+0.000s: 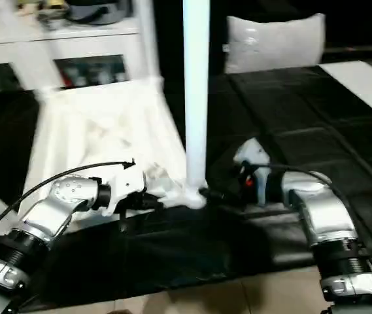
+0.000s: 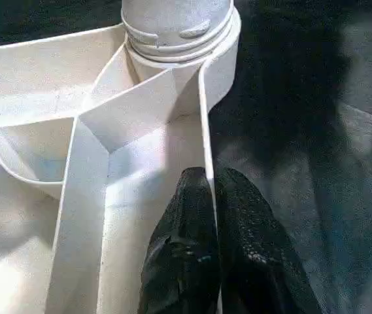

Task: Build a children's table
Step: Rotate leg to tighten

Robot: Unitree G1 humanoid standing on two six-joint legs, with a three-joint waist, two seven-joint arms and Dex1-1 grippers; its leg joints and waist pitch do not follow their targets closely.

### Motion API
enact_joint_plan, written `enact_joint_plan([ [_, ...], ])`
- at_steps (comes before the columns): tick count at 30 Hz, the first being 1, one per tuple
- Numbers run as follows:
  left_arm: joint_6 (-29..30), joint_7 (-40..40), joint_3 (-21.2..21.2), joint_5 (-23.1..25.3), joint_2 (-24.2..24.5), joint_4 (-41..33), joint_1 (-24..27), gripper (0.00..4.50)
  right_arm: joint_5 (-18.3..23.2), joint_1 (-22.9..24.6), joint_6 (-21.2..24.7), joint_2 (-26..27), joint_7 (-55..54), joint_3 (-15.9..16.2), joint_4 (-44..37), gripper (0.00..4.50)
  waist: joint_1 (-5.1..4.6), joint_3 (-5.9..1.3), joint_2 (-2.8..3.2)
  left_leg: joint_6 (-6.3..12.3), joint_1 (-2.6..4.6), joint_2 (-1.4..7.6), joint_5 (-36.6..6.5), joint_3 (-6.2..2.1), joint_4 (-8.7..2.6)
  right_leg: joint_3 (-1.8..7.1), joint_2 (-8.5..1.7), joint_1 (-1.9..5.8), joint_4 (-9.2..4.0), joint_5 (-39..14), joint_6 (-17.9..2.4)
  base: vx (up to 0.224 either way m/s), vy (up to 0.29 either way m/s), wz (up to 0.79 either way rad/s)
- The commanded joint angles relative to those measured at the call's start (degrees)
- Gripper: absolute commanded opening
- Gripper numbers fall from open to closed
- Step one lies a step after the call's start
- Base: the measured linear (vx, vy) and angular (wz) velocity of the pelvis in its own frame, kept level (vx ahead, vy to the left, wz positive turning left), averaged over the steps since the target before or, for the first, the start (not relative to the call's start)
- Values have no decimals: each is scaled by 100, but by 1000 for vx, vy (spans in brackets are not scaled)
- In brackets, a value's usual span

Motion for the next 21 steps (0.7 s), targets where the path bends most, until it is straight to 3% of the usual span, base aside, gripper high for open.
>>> enact_joint_plan([
  [1,-213,-374,-218,69,85,-14,-129,0,-4,-149,-125,-24,169,34,107,333,-5,-386,-106,598,34,280,-672,3,-353,287,-347,347,-363,-634,-1421,0,0,0],
  [5,-415,-799,-333,13,205,-34,-148,0,45,-257,-280,-4,478,99,283,296,34,-383,-131,590,36,281,-664,12,-349,293,-353,341,-358,-670,-1406,0,0,0],
  [8,-502,-937,-357,-19,232,-31,-154,0,63,-323,-365,-1,675,179,399,262,50,-389,-119,579,32,283,-668,11,-345,292,-356,342,-348,-654,-1422,0,0,0],
  [21,-646,-1041,-349,-6,216,104,-193,0,112,-328,-566,103,929,262,561,168,25,-373,-131,486,16,266,-809,7,-357,282,-353,359,-382,-941,-1330,0,0,0],
])
